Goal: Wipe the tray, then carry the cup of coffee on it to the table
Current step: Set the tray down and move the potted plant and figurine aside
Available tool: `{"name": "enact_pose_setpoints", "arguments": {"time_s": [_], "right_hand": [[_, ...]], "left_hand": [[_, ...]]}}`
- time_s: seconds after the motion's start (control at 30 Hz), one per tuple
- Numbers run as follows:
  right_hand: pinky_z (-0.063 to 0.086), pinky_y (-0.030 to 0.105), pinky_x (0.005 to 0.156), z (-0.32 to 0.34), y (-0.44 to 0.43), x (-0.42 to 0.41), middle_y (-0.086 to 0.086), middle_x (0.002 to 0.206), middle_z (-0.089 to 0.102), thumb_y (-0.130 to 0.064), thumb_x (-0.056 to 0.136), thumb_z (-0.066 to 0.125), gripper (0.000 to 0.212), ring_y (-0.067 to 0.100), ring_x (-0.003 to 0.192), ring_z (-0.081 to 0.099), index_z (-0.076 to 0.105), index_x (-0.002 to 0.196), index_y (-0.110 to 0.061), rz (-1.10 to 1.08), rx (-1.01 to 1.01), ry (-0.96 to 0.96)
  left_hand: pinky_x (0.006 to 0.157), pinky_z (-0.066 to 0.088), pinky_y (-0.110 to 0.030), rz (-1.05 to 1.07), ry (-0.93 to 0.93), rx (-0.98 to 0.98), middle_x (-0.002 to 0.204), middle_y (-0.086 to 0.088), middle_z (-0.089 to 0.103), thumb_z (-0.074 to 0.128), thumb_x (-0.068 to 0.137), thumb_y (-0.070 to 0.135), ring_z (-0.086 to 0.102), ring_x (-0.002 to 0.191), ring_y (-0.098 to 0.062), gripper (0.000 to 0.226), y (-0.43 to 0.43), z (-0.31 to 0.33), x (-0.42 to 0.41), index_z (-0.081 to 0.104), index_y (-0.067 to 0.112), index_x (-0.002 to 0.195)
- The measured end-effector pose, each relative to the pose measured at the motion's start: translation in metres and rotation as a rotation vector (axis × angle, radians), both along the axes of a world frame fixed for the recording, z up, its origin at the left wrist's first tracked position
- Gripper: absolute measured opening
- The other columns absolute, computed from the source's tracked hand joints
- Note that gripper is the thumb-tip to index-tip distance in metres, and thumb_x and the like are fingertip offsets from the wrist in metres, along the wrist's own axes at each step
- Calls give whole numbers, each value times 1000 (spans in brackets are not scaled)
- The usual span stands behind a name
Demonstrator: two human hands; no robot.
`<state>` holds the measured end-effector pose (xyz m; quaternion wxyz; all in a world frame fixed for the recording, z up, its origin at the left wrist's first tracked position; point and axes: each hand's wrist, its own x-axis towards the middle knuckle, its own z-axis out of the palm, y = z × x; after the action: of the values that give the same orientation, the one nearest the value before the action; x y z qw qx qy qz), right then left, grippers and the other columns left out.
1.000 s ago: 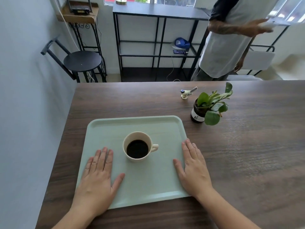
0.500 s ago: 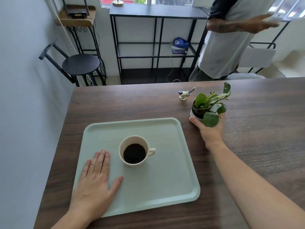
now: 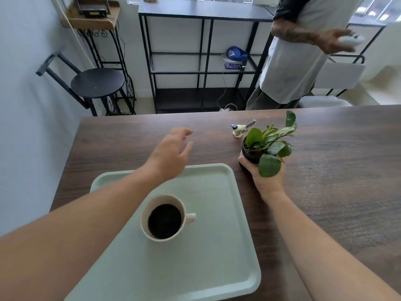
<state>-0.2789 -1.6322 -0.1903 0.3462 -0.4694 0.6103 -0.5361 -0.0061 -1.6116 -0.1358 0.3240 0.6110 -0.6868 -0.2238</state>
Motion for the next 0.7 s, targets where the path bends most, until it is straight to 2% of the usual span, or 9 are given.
{"name": "enact_pose_setpoints", "arguments": {"time_s": [0.1, 0.13, 0.23, 0.33, 0.43, 0.53, 0.6, 0.7], "right_hand": [[42, -2, 83, -7, 0, 3, -33, 97, 68, -27, 56, 97, 55, -16, 99, 61, 63, 99, -35, -18, -31, 57], [45, 2, 87, -11, -1, 2, -33, 98, 69, -27, 56, 97, 55, -16, 99, 61, 65, 101, -33, -16, -37, 61], [51, 17, 94, -17, -6, -2, -14, 108, 72, -25, 56, 98, 66, -2, 102, 67, 67, 113, -12, -25, -36, 21], [51, 19, 95, -19, -6, -1, -10, 108, 73, -25, 56, 97, 66, 2, 103, 67, 67, 112, -8, -26, -62, 34], [49, 14, 92, -20, -7, -1, -19, 100, 73, -21, 58, 96, 58, -2, 100, 67, 68, 107, -9, -11, -75, 53], [44, 3, 85, -22, -7, 0, -24, 96, 71, -20, 58, 96, 56, -13, 94, 65, 69, 106, -5, 7, -81, 81], [42, 1, 85, -21, -6, 1, -24, 98, 69, -20, 59, 96, 55, -15, 94, 64, 69, 105, -7, 21, -85, 93], [42, 2, 88, -16, -5, 3, -24, 99, 69, -24, 59, 96, 55, -14, 98, 63, 68, 105, -15, 33, -66, 106]], "left_hand": [[111, 35, -37, -117, -94, 41, 144, -10, 48, 51, 94, 17, 46, 132, -25, 49, -52, -2, -53, 43, 9, 142], [113, 32, -37, -134, -114, 66, 149, -10, 44, 50, 94, 16, 41, 136, -25, 53, -66, -3, -69, 39, 9, 145], [115, 32, -42, -190, -168, 114, 154, -10, 37, 46, 92, 11, 35, 140, -28, 60, -102, -7, -106, 32, 10, 150], [114, 33, -43, -219, -218, 140, 157, -7, 35, 51, 94, 13, 33, 141, -27, 64, -131, -11, -124, 29, 16, 153], [115, 33, -46, -285, -281, 185, 158, -6, 35, 58, 94, 22, 32, 142, -29, 68, -149, -18, -131, 28, 21, 155], [108, 40, -48, -305, -329, 162, 146, -8, 48, 58, 93, 26, 45, 132, -30, 59, -154, -26, -132, 39, 22, 149], [100, 46, -47, -300, -340, 101, 130, -9, 59, 57, 93, 23, 54, 119, -31, 46, -152, -30, -130, 51, 20, 138], [91, 49, -44, -267, -276, 74, 114, -9, 63, 58, 92, 22, 58, 107, -31, 31, -143, -30, -121, 59, 14, 123]]}}
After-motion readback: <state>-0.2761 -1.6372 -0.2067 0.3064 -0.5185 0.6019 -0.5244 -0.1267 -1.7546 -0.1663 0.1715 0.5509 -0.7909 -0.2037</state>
